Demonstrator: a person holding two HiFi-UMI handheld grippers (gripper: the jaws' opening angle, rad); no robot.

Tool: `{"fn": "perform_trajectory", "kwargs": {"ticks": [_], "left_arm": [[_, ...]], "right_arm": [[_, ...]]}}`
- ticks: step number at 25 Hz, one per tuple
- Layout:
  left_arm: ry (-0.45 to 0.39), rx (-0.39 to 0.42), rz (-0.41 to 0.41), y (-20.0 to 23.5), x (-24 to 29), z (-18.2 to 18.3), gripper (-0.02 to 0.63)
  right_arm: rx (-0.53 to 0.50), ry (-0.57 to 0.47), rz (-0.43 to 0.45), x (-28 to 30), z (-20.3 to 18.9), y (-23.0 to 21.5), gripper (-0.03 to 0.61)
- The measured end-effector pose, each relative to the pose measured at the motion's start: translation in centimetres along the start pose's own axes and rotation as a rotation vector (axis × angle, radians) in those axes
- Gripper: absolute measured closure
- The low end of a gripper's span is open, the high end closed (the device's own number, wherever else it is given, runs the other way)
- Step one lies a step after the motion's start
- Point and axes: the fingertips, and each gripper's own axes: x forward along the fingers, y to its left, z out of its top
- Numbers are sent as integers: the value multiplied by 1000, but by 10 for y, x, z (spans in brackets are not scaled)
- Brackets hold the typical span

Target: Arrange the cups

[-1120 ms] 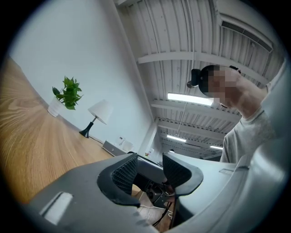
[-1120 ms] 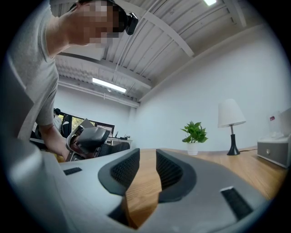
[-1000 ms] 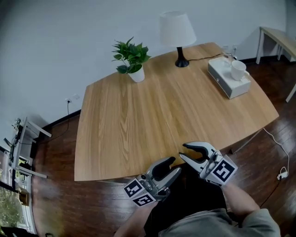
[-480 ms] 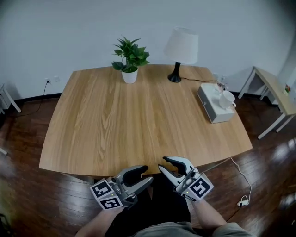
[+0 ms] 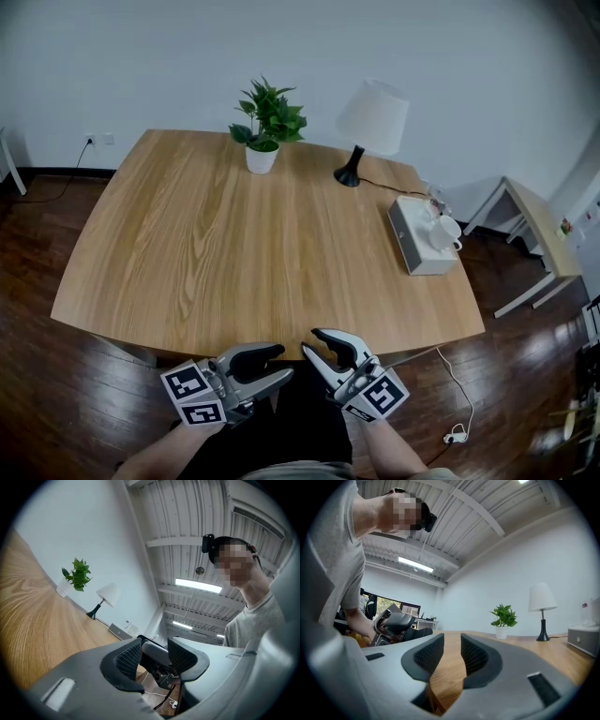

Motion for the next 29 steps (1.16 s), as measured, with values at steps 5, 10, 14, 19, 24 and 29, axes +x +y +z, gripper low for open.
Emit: {"fn": "perform_trajectory", "kwargs": {"ticks": [5, 10, 14, 19, 24, 29], "left_arm": [[5, 7, 0, -1, 0, -1, 430], [8, 9, 1, -1, 0, -2, 430], [12, 7, 0, -1, 1, -3, 430], [13, 4, -1, 0, 2, -4, 430], [14, 4, -1, -1, 2, -4, 430], [13, 4, -4, -2, 2, -6, 430]], "right_arm": [[3, 6, 7, 0, 1, 2, 474], [3, 13, 14, 0, -1, 3, 474], [6, 18, 19, 1, -2, 3, 474], [0, 22, 28, 3, -2, 6, 474], [0, 26, 34, 3, -4, 8, 474], [-5, 35, 41, 2, -4, 10, 474]]}}
